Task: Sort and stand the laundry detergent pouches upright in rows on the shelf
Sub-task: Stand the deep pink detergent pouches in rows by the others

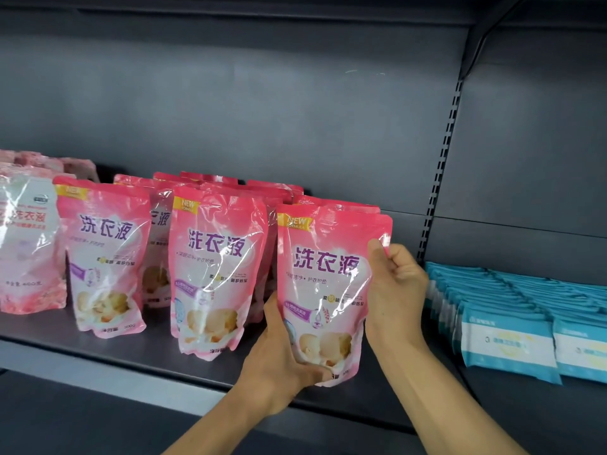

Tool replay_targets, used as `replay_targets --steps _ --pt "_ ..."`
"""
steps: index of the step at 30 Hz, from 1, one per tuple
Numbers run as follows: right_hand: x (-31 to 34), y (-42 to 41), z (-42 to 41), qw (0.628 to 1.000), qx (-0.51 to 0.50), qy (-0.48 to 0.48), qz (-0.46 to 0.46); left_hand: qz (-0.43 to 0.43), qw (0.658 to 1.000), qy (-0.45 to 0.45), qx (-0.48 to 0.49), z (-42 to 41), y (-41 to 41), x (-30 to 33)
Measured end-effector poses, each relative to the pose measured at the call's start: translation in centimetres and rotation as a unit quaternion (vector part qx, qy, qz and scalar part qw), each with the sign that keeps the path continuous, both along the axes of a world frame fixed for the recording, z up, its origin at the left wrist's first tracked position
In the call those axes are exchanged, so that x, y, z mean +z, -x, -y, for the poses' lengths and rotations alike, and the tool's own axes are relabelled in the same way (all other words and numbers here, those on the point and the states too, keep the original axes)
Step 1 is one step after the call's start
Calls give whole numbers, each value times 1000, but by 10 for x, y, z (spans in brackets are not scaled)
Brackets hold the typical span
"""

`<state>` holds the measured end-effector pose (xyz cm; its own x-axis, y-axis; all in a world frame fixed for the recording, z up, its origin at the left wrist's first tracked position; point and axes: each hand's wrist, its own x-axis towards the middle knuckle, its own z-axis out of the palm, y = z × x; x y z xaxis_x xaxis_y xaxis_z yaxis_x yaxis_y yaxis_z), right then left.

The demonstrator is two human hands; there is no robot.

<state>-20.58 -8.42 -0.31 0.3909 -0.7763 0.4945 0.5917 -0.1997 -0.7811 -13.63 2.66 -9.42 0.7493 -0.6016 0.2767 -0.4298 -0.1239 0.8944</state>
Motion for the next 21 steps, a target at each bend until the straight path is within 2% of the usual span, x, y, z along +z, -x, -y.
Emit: replay_targets --steps 8,14,21 --pt "5 5 1 999 12 36 -21 10 1000 12 -23 -3 0 4" --pt "9 11 0 998 54 37 -16 -7 995 86 -43 -2 5 8" --pt "15 12 3 1000 27 11 -2 3 984 174 -28 -5 12 40"
